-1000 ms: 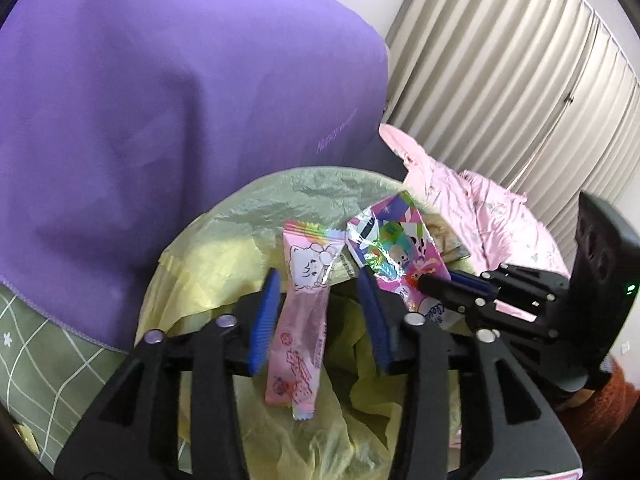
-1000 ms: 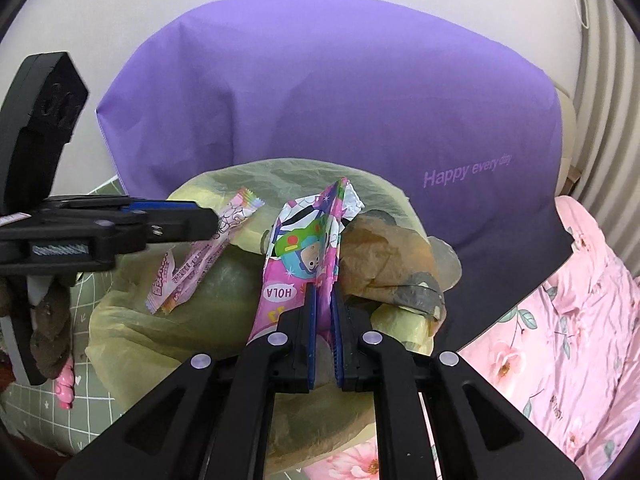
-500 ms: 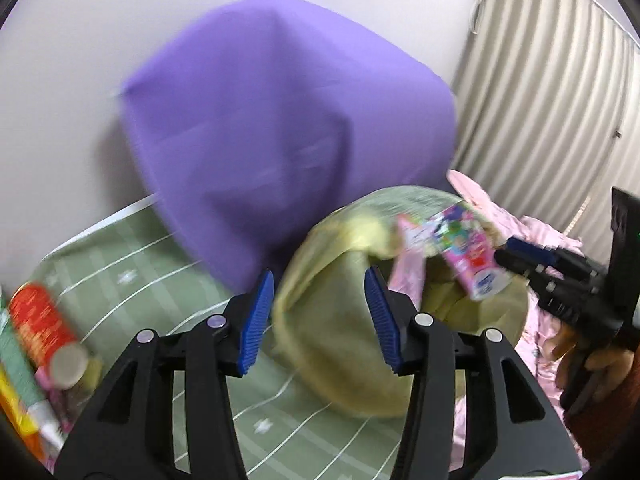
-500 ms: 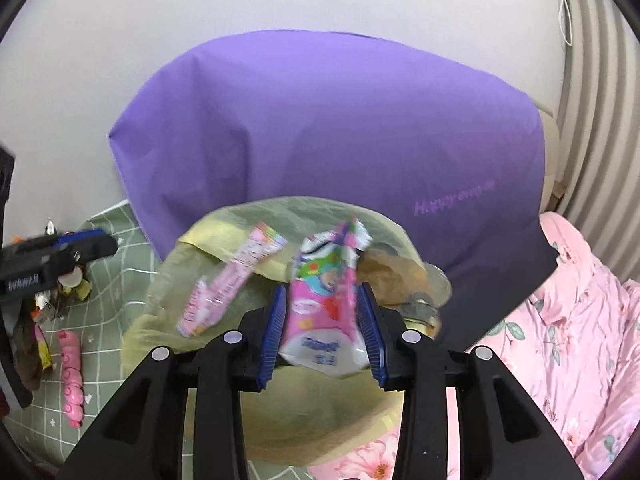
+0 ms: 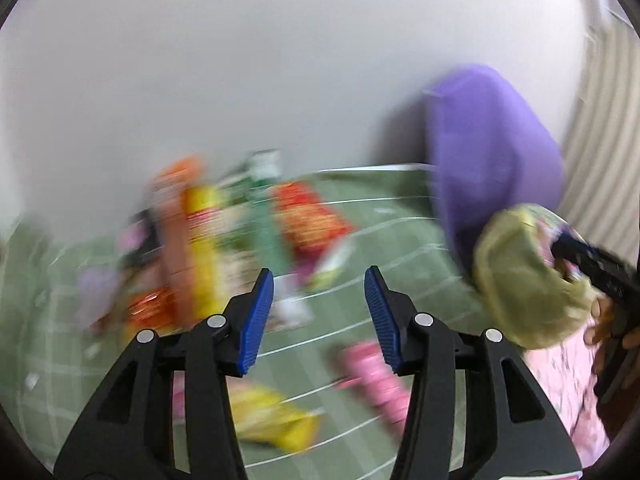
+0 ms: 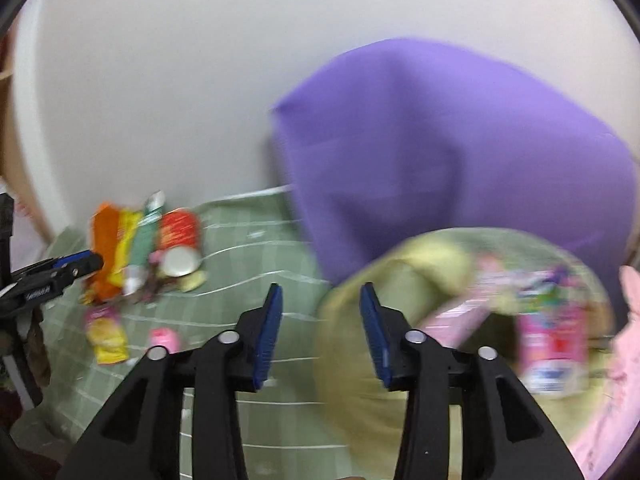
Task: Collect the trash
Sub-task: 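Move both open tools back toward the wrapper pile on the table, then grasp the pink potato chips bag with the right tool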
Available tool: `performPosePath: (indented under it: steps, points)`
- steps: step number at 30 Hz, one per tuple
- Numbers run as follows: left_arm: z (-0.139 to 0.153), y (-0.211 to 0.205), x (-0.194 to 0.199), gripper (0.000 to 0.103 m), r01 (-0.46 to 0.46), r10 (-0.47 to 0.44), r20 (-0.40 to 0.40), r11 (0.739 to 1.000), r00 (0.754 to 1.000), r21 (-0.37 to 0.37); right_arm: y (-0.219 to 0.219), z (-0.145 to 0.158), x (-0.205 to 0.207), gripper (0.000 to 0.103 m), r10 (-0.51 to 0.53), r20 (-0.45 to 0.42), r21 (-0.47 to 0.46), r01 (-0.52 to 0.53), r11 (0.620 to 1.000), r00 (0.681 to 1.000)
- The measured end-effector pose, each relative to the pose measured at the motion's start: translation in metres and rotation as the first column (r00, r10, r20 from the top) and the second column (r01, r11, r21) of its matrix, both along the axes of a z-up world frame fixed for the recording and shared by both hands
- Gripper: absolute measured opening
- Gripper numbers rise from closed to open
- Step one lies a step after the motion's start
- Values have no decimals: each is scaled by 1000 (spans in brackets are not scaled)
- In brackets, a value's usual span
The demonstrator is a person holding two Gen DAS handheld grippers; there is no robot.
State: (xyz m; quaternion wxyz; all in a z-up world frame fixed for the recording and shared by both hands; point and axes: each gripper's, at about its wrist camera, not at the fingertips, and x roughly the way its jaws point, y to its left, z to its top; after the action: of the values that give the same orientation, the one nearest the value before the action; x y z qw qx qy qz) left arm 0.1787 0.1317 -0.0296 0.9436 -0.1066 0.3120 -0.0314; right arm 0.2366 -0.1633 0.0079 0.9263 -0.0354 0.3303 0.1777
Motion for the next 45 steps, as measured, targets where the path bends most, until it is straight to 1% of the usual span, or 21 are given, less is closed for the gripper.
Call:
performPosePath:
  steps: [2, 4, 6, 7, 9, 10, 12, 15, 18, 22, 25, 26, 27, 29, 31, 34, 36, 41, 43, 45]
  points:
    - [-10, 37, -14, 45, -93, 93, -24, 996, 995, -9, 27, -12, 1, 44, 89, -33, 27, -88, 996, 995]
    - [-18, 64, -26, 45, -169, 169, -47, 985, 985, -11, 56, -24, 0, 44, 180, -72, 38, -177, 983, 981]
    - [-26, 89, -39, 45, -239, 237, -72, 971, 969, -14, 91, -39, -3, 44, 291, -121, 51, -287, 957, 949]
    - [-29, 99, -44, 45, -268, 266, -83, 963, 960, -17, 104, -44, -6, 44, 327, -140, 58, -322, 945, 935]
    - [-34, 114, -54, 45, -312, 308, -101, 950, 946, -21, 135, -59, -9, 44, 408, -183, 77, -401, 913, 895]
    - [-37, 121, -58, 45, -325, 321, -107, 946, 941, -22, 153, -67, -13, 44, 458, -198, 88, -449, 889, 867]
    - [-40, 128, -68, 45, -338, 334, -116, 941, 935, -18, 181, -78, -20, 44, 520, -222, 87, -515, 853, 825]
    - [-47, 131, -72, 45, -342, 338, -138, 940, 931, -5, 216, -93, -28, 44, 580, -246, 54, -586, 808, 777]
    - [-50, 133, -75, 45, -339, 336, -151, 941, 930, 5, 242, -109, -25, 44, 601, -292, 24, -622, 782, 744]
    - [-51, 135, -77, 45, -345, 340, -153, 939, 928, -3, 260, -128, -24, 44, 604, -342, -22, -649, 761, 720]
    - [-52, 137, -75, 45, -351, 345, -153, 936, 926, -14, 262, -129, -30, 44, 609, -319, -42, -653, 756, 726]
    - [-51, 138, -75, 45, -353, 347, -152, 935, 926, -18, 260, -131, -28, 30, 610, -316, -42, -653, 756, 726]
    - [-51, 139, -75, 45, -355, 348, -150, 935, 925, -21, 260, -132, -29, 21, 612, -313, -44, -654, 755, 727]
    - [-52, 142, -75, 45, -359, 351, -149, 933, 924, -32, 258, -131, -29, 12, 609, -315, -55, -654, 754, 728]
    - [-54, 144, -73, 45, -362, 352, -151, 931, 924, -41, 254, -126, -26, 11, 606, -307, -45, -647, 761, 734]
    - [-57, 147, -70, 45, -362, 349, -161, 931, 923, -56, 236, -113, -17, 8, 580, -289, -11, -609, 793, 762]
    - [-58, 148, -67, 45, -356, 341, -163, 932, 926, -71, 223, -102, -9, 8, 557, -273, 12, -576, 818, 785]
    - [-60, 146, -49, 45, -314, 291, -165, 940, 942, -134, 184, -82, -4, 8, 480, -233, 9, -492, 871, 846]
    - [-61, 144, -39, 45, -303, 279, -167, 942, 946, -144, 162, -77, -3, 8, 437, -226, 12, -446, 895, 871]
    - [-62, 142, -25, 45, -317, 293, -174, 939, 940, -131, 146, -76, -4, 8, 399, -226, 11, -407, 913, 889]
